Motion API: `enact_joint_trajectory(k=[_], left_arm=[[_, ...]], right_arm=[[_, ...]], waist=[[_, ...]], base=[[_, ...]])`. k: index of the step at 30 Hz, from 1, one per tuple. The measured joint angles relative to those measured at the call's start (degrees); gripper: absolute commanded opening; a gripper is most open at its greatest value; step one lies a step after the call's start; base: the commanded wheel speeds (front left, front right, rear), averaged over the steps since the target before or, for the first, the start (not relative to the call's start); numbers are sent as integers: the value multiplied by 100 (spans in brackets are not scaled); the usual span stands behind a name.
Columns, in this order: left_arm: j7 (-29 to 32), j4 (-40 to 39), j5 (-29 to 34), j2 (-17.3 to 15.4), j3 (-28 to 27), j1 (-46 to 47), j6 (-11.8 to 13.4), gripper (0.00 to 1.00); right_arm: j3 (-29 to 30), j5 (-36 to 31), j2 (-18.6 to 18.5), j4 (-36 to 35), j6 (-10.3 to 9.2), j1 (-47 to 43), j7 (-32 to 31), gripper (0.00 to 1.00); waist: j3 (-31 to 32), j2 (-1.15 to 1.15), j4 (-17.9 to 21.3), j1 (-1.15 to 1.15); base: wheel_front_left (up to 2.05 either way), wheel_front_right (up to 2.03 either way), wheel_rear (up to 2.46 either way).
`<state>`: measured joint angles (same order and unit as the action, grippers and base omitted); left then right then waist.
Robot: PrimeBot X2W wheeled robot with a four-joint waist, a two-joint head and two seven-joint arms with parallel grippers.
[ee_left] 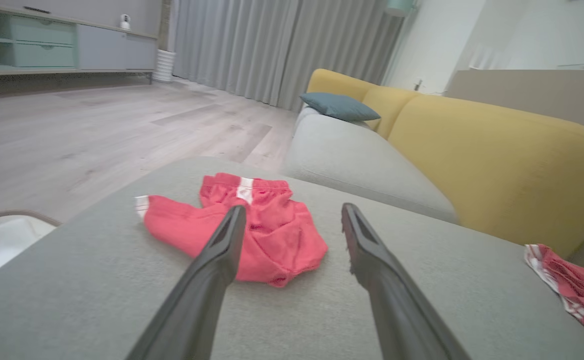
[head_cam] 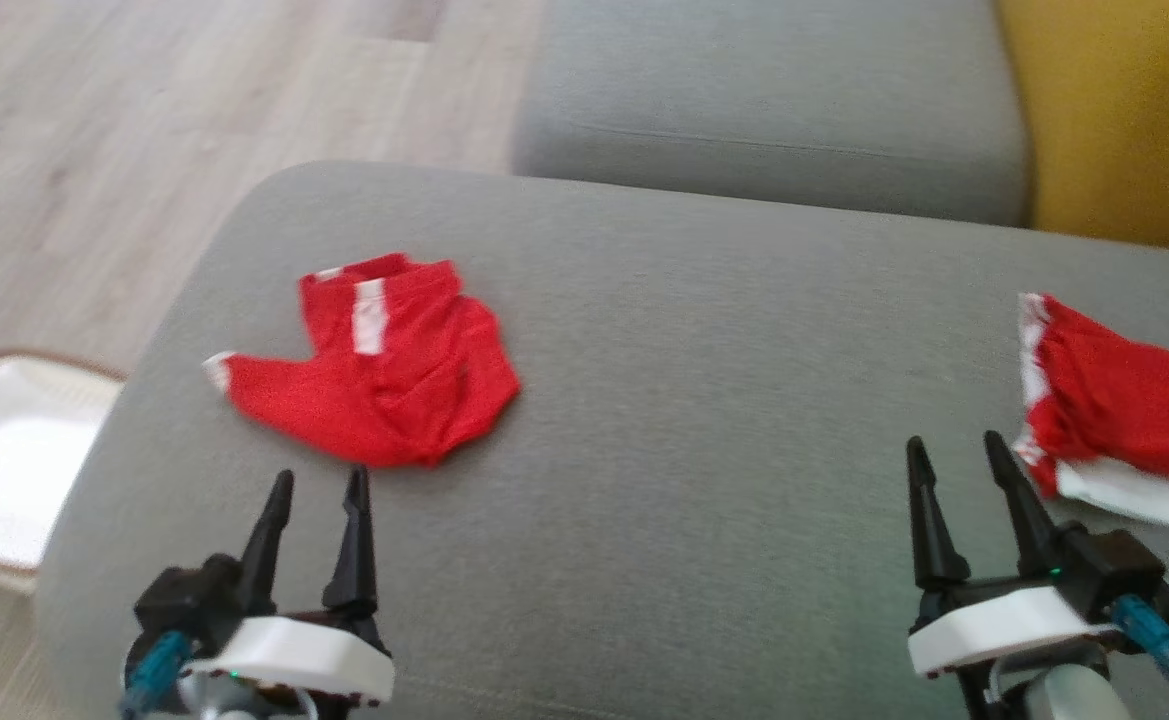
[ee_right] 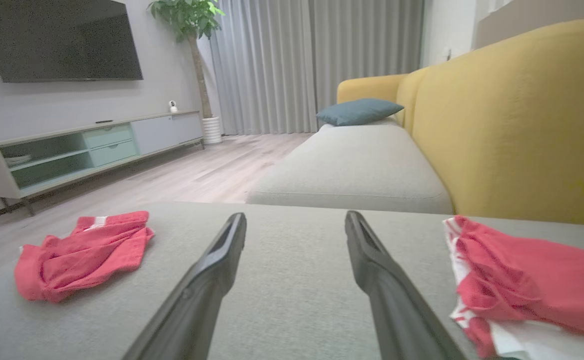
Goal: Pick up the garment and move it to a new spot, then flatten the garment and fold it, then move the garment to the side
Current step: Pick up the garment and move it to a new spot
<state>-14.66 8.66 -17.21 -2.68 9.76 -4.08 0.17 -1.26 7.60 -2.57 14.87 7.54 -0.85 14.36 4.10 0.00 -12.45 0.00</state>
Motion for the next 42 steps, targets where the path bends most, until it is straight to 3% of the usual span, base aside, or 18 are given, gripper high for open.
enact_joint_trajectory(k=[14,22,27,33,42], left_arm=[[0,-13,167,-7,-427,-10,-129,100],[0,-94,203,-3,-571,16,-177,100],[0,8,458,-10,-826,638,-308,100],[104,926,549,-356,-876,2017,-514,100],[1673,2996,374,-853,-490,3685,-724,100]], right_arm=[[-417,202,3,69,-1,-23,0,100],[-393,165,3,42,0,13,0,100],[-96,-152,2,-181,-1,236,-4,100],[441,-617,-1,-820,0,730,-282,100],[701,-945,-4,-1645,0,932,-735,100]], waist=[[-20,0,-1138,0],[-298,0,-1113,0],[-732,0,-994,0],[-1392,0,-838,0],[-2170,0,-619,1]], base=[[0,0,0],[0,0,0],[0,0,0],[0,0,0],[0,0,0]])
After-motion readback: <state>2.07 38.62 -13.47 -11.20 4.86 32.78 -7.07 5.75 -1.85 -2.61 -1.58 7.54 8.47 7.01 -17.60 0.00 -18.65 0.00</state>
